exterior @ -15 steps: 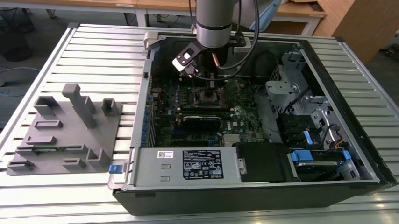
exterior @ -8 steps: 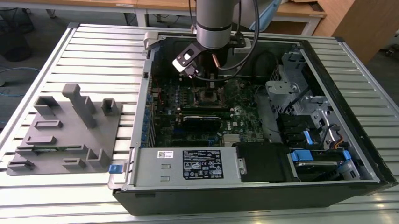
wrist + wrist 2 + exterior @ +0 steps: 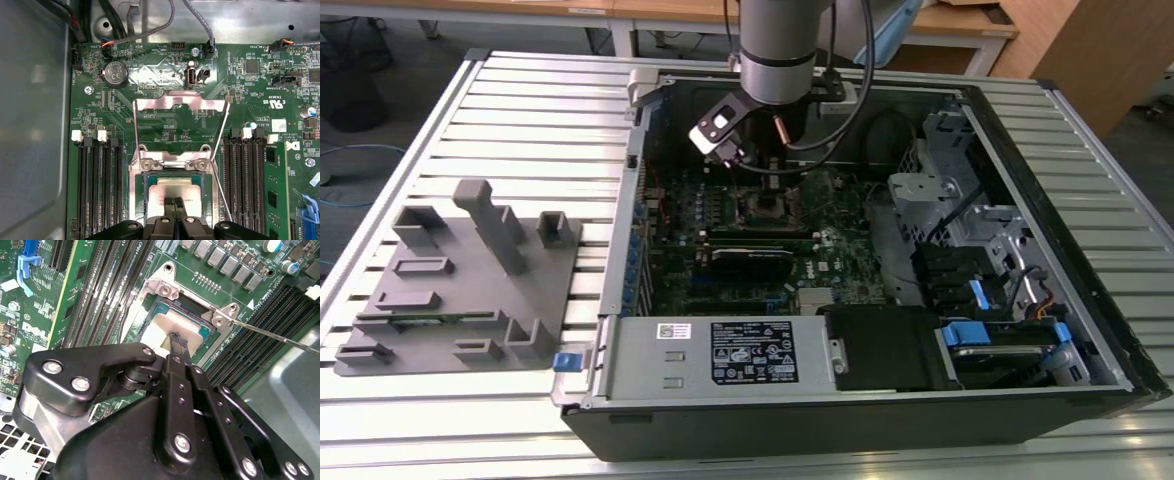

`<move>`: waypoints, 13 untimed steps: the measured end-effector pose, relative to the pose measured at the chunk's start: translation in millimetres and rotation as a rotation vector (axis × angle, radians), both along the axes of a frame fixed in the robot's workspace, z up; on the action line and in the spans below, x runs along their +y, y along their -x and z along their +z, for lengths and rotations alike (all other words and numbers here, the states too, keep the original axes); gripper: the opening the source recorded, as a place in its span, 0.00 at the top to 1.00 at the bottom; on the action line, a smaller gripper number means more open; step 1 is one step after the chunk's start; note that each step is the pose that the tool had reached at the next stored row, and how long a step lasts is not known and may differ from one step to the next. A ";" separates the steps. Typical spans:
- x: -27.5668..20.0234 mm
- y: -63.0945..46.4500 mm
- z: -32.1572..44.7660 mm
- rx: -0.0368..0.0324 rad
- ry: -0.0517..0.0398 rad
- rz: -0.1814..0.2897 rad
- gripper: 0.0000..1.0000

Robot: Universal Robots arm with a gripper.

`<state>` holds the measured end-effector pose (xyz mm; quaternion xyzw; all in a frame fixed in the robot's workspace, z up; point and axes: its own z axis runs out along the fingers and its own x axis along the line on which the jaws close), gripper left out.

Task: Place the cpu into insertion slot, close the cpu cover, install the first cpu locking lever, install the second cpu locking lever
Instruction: 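Place the cpu into insertion slot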

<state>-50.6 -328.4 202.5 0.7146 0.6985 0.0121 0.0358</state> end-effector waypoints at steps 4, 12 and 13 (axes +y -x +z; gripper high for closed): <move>0.1 1.2 -0.8 0.0001 0.0001 -0.001 0.89; 0.1 1.8 -2.7 0.0003 0.0005 -0.003 0.89; 0.0 1.9 -3.2 0.0006 0.0009 -0.003 0.89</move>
